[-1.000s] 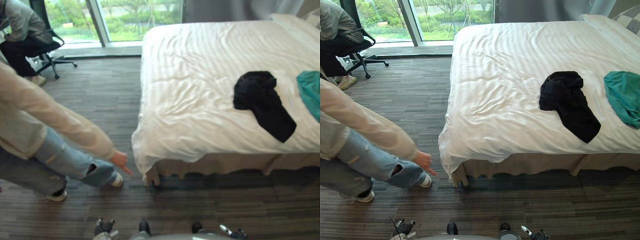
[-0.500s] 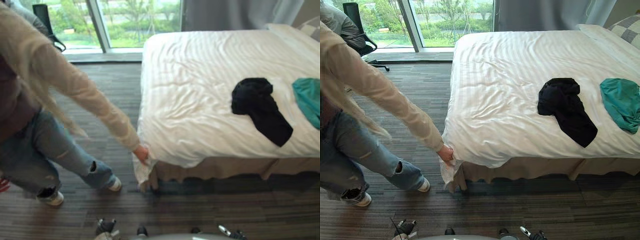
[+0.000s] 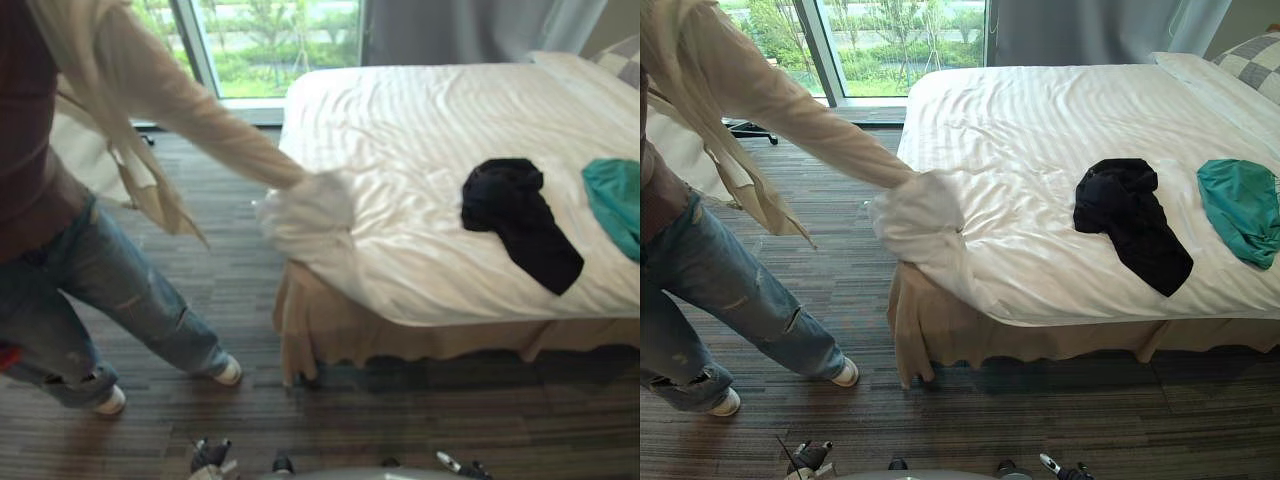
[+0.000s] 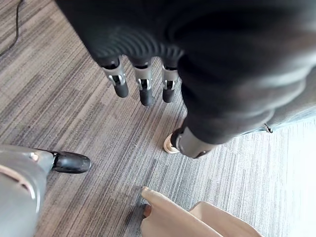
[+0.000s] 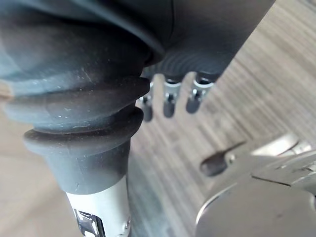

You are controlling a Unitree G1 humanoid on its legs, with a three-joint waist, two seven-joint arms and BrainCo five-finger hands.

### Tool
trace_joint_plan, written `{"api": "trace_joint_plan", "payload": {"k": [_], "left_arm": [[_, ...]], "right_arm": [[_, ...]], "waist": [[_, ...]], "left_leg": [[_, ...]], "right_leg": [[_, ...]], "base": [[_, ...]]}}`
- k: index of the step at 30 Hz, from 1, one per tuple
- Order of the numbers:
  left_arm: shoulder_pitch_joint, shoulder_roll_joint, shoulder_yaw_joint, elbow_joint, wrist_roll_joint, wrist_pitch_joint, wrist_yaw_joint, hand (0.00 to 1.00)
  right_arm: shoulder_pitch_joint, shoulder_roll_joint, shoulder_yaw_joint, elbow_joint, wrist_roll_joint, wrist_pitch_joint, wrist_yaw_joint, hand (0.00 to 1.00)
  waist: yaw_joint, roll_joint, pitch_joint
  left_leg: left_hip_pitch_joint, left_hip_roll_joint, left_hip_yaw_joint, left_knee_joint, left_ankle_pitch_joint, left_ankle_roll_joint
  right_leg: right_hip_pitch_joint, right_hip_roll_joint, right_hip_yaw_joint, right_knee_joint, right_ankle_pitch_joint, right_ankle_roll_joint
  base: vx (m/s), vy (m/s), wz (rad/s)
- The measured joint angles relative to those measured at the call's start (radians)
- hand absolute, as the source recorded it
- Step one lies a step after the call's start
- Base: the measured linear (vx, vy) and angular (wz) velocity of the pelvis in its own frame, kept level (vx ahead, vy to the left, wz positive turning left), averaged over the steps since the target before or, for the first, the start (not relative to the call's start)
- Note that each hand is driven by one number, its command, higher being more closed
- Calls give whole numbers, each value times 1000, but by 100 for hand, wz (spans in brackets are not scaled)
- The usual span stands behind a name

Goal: Tidy the bed and pick cloth on bed and put in laundry

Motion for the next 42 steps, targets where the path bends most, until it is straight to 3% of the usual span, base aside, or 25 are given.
{"api": "trace_joint_plan", "payload": {"k": [9, 13, 16, 19, 24, 29, 31, 36, 40, 42], "left_arm": [[0, 3, 10, 0, -39, -1, -15, 0], [-14, 26, 103, 0, -39, 0, -14, 0], [-53, 112, 186, -4, -39, 1, -7, 0], [-123, 273, 270, -43, -35, 1, 42, 0], [-230, 474, 277, -189, 60, 0, 150, 0], [-372, 603, 177, -313, 193, 1, 217, 0], [-431, 629, 69, -405, 284, 3, 231, 0], [-489, 630, -103, -549, 451, 4, 226, 0], [-618, 629, -292, -543, 564, 3, 189, 0], [-709, 629, -378, -494, 589, 1, 168, 0]], "right_arm": [[0, -1, -20, 1, 0, 1, 0, 0], [2, -1, -31, 3, 0, 1, 0, 0], [4, -1, -38, 10, 0, 1, -7, 0], [10, -3, -36, 9, 1, -3, -16, 0], [41, -2, -35, 7, 11, -22, -20, 0], [78, -3, -37, 4, 30, -32, -14, 0], [98, -3, -37, -1, 45, -33, -9, 0], [109, -11, -43, -2, 52, -32, 9, 0], [108, -13, -66, -5, 52, -28, 12, 0], [102, -14, -83, -5, 51, -26, 11, 0]], "waist": [[0, 2, -2], [-3, 2, -3], [-1, 2, -3], [0, 2, -3], [3, 1, -5], [1, 9, -3], [-4, 15, -3], [-30, 46, -17], [-60, 84, -3], [-70, 90, 5]], "left_leg": [[14, 0, 6, 0, -12, -4], [14, 1, 8, 0, -18, -4], [14, 3, 8, 0, -23, -5], [13, 3, 8, 0, -26, -8], [13, 0, 6, 6, -29, -8], [20, -1, 8, 6, -32, -9], [20, -2, 10, 6, -32, -9], [4, 0, 38, 6, -34, -7], [-14, 2, 53, 6, -34, -5], [-18, 4, 63, 7, -34, -5]], "right_leg": [[17, 0, 4, -13, -2, 2], [17, 1, 6, -16, -8, -4], [17, 3, 6, -17, -10, -8], [17, 4, 5, -16, -8, -8], [23, 1, 0, -21, -10, -8], [31, 0, -1, -29, -10, -8], [28, -1, 2, -26, -10, -8], [-11, 0, 29, -12, -9, -8], [-51, 4, 53, 1, -7, -8], [-61, 6, 64, 3, -5, -8]], "base": [[-4, 0, -1], [0, 0, 0], [0, 0, 0], [27, -2, 1], [49, -2, 2], [7, 0, 0], [-43, -8, -3], [-45, -3, -15], [-33, -3, -17], [4, -5, -21]]}}
